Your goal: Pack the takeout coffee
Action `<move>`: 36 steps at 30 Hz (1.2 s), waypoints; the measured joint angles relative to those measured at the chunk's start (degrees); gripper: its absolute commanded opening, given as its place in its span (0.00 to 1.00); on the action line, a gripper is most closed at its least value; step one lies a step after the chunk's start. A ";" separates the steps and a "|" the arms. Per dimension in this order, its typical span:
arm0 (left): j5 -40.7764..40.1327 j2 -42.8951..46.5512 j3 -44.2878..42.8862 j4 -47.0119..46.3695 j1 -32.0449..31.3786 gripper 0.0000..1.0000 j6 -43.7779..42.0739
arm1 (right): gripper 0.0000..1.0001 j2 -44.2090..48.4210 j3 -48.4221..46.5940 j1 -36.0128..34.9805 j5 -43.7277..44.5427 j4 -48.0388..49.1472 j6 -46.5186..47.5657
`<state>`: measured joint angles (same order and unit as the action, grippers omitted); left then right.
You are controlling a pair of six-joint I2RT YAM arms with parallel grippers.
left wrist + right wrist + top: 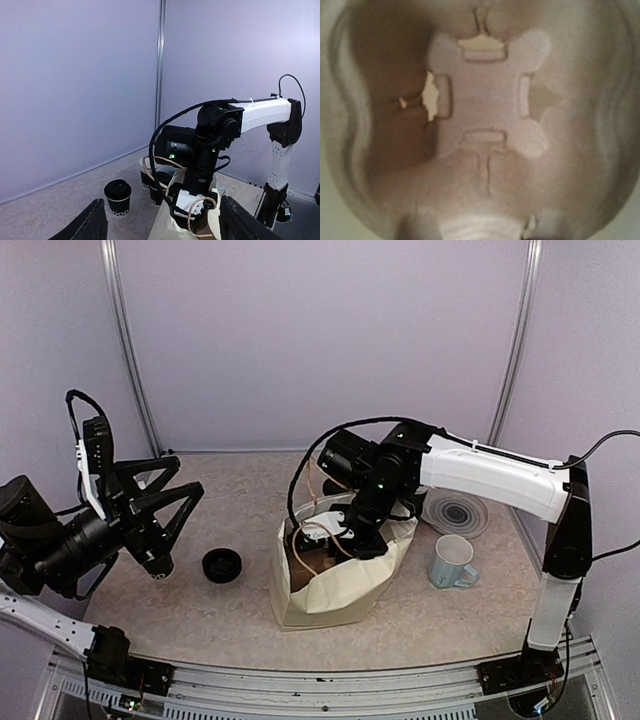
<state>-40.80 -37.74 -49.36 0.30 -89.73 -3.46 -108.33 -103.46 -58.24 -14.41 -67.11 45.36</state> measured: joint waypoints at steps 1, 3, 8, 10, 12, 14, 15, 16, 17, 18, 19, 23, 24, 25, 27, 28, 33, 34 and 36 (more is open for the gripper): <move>-0.13 0.15 0.02 0.46 0.02 0.75 0.46 | 0.25 0.13 0.00 0.00 -0.28 -0.13 0.02; -0.57 0.22 0.02 1.68 0.02 0.75 1.36 | 0.25 0.50 0.00 0.00 -0.85 -0.42 0.00; -1.81 0.13 0.02 4.35 0.02 0.76 3.26 | 0.29 1.03 -0.13 0.00 -1.18 -0.68 -0.20; -2.14 0.13 0.02 4.52 0.04 0.79 3.41 | 0.32 1.03 -0.31 0.00 -1.14 -0.83 -0.28; -2.84 0.09 0.02 4.72 0.13 0.82 3.61 | 0.35 1.03 -0.79 0.00 -1.03 -0.98 -0.31; -3.78 -0.15 0.00 5.31 0.44 0.87 4.13 | 0.40 1.03 -1.33 0.00 -0.94 -1.11 -0.46; -4.52 -0.28 0.00 5.68 0.72 0.89 4.55 | 0.44 1.03 -1.73 0.00 -0.92 -1.18 -0.39; -5.16 -0.55 0.00 6.03 1.25 0.90 5.03 | 0.47 1.03 -2.08 0.00 -0.94 -1.22 -0.33; -5.66 -0.70 0.00 6.54 2.10 0.91 5.86 | 0.50 1.03 -2.47 0.00 -1.05 -1.33 -0.35; -5.90 -0.90 -0.02 7.04 3.15 0.91 6.54 | 0.51 1.03 -2.80 0.00 -1.16 -1.42 -0.33; -5.44 -1.22 -0.28 8.22 5.07 0.92 7.37 | 0.53 1.07 -3.19 0.00 -1.40 -1.55 -0.20; -0.26 -3.63 -3.37 12.17 16.96 0.90 11.54 | 0.56 1.77 -4.63 0.00 -2.84 -2.03 0.00; 2.67 -4.63 -4.55 12.76 20.81 0.90 12.46 | 0.57 2.14 -4.96 0.00 -3.21 -2.03 0.02; 5.68 -5.90 -5.84 13.16 24.30 0.89 13.38 | 0.57 2.54 -5.33 0.00 -3.50 -2.03 0.02; 11.87 -9.09 -8.52 13.60 29.86 0.89 14.25 | 0.57 3.32 -5.86 0.00 -3.98 -1.99 0.04; 14.78 -11.08 -9.79 13.57 31.56 0.90 14.43 | 0.57 3.69 -6.12 0.00 -4.09 -2.03 0.04; 26.32 -21.14 -13.22 13.05 34.45 0.91 14.25 | 0.58 4.87 -6.67 0.02 -4.83 -1.84 0.02; 28.39 -23.02 -13.25 13.07 34.86 0.91 14.16 | 0.59 5.14 -6.67 0.13 -4.94 -1.68 0.02; 31.91 -26.12 -13.27 12.96 35.80 0.92 13.94 | 0.59 5.60 -6.67 0.31 -5.07 -1.27 0.04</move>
<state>-8.88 -63.86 -62.63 13.26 -53.93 10.48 -102.74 -110.13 -57.93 -19.49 -68.38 45.41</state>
